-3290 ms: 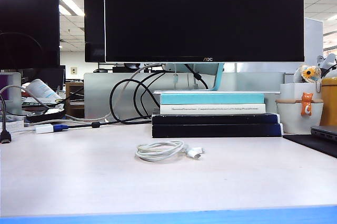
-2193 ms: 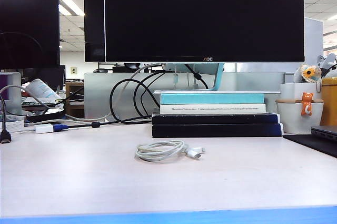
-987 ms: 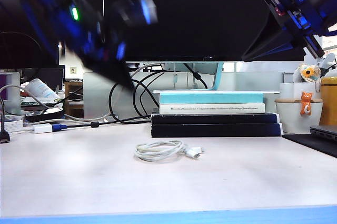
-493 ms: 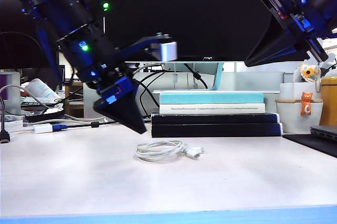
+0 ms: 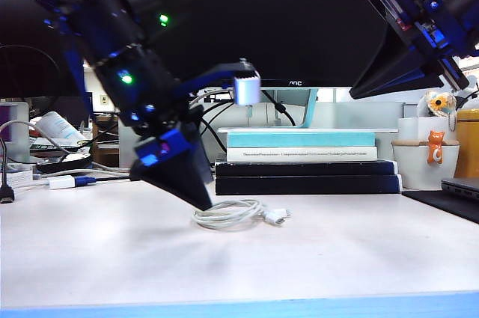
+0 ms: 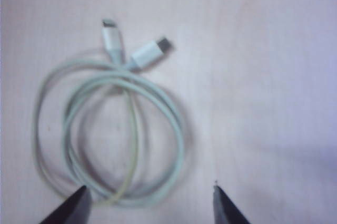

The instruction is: Unfold the white charging cable into a straight cable.

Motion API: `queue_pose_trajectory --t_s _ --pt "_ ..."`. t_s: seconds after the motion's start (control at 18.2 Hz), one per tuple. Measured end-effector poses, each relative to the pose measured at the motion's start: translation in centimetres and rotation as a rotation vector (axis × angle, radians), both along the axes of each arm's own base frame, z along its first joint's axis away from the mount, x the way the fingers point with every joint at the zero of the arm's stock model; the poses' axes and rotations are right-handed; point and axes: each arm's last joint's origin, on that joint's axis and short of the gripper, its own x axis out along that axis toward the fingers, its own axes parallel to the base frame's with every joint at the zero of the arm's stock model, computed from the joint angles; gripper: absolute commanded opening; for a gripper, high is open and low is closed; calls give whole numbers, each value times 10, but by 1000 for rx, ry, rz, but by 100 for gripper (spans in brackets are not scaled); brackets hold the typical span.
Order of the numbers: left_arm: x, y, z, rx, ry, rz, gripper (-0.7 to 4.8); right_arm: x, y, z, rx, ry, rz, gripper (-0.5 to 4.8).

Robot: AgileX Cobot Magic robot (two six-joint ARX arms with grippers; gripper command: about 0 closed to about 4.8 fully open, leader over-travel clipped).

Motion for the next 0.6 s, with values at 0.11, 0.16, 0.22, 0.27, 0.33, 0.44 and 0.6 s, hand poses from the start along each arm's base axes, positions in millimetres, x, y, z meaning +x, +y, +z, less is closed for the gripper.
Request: queue_pose_trajectory --t_s 0.11,0.16,0.22,0.27,0.33,0.44,0.6 --pt "6 -5 -3 17 19 -2 309 0 0 0 1 0 1 -6" --pt "9 -7 -6 31 33 -4 309 0 0 0 1 -1 1 -6" --pt "13 -10 -8 47 46 -11 309 0 0 0 0 0 1 -6" --pt "15 -12 -12 61 57 -16 309 0 0 0 0 1 1 -6" --pt "16 -12 -16 79 66 -12 308 0 0 0 -1 6 1 -6" --pt "18 -12 -17 92 56 -16 264 -1 0 -1 -3 14 1 -6" --pt "19 -14 -19 98 51 -18 126 -1 0 -1 -3 14 2 -6"
